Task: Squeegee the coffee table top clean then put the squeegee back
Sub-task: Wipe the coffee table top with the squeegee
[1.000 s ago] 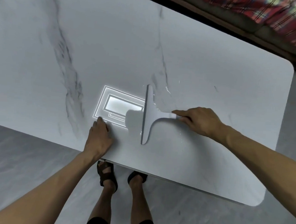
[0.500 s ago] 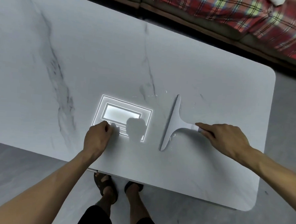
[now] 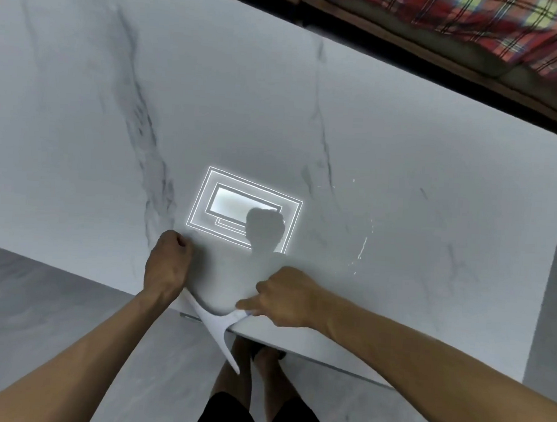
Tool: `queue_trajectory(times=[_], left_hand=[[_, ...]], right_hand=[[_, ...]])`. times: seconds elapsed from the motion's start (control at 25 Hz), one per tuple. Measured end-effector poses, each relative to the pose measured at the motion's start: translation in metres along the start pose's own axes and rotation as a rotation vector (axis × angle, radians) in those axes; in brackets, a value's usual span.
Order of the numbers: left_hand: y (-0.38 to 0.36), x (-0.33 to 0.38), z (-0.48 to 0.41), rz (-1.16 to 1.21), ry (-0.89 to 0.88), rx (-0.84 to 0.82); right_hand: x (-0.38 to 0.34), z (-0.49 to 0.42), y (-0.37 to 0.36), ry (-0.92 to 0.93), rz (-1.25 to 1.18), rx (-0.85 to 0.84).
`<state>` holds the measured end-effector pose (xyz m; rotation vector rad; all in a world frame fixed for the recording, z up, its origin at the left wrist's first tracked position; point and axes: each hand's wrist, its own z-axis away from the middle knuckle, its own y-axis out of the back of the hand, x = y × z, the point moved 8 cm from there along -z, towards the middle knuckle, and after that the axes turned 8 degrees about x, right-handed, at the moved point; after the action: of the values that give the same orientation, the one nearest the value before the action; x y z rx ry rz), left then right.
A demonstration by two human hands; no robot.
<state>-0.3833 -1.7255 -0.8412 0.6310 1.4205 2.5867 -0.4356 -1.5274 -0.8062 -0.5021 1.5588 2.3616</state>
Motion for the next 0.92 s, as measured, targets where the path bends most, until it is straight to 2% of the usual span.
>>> queue_trajectory(times=[0.16,0.36,0.48,0.64,0.76,0.84,0.92], left_hand=[[-0.002,0.005,-0.008,0.074,0.009,-0.097],[-0.012,0.044,-0.018,0.087,-0.06,-0.132],[-0.025,0.074,-0.013,0.084,-0.083,-0.151],[-0.048,0.113,0.006,0.079,-0.153,-0.217],[-0.069,0.147,0.026,0.07,-0.294,-0.291],[-0.078,0.163,0.039,0.058,-0.333,-0.31],[-0.086,0.179,0.05,0.032,-0.371,-0.299]], right_hand=[[0.058,0.001,0.037,-0.146,0.024,0.03],[0.167,0.057,0.095,-0.53,0.016,0.105],[0.21,0.114,0.097,-0.729,-0.015,0.146],[0.228,0.202,0.079,-0.927,-0.049,0.179],[0.227,0.27,0.069,-1.076,-0.068,0.153],[0.221,0.302,0.066,-1.139,-0.08,0.118],[0.225,0.319,0.073,-1.171,-0.147,0.179]])
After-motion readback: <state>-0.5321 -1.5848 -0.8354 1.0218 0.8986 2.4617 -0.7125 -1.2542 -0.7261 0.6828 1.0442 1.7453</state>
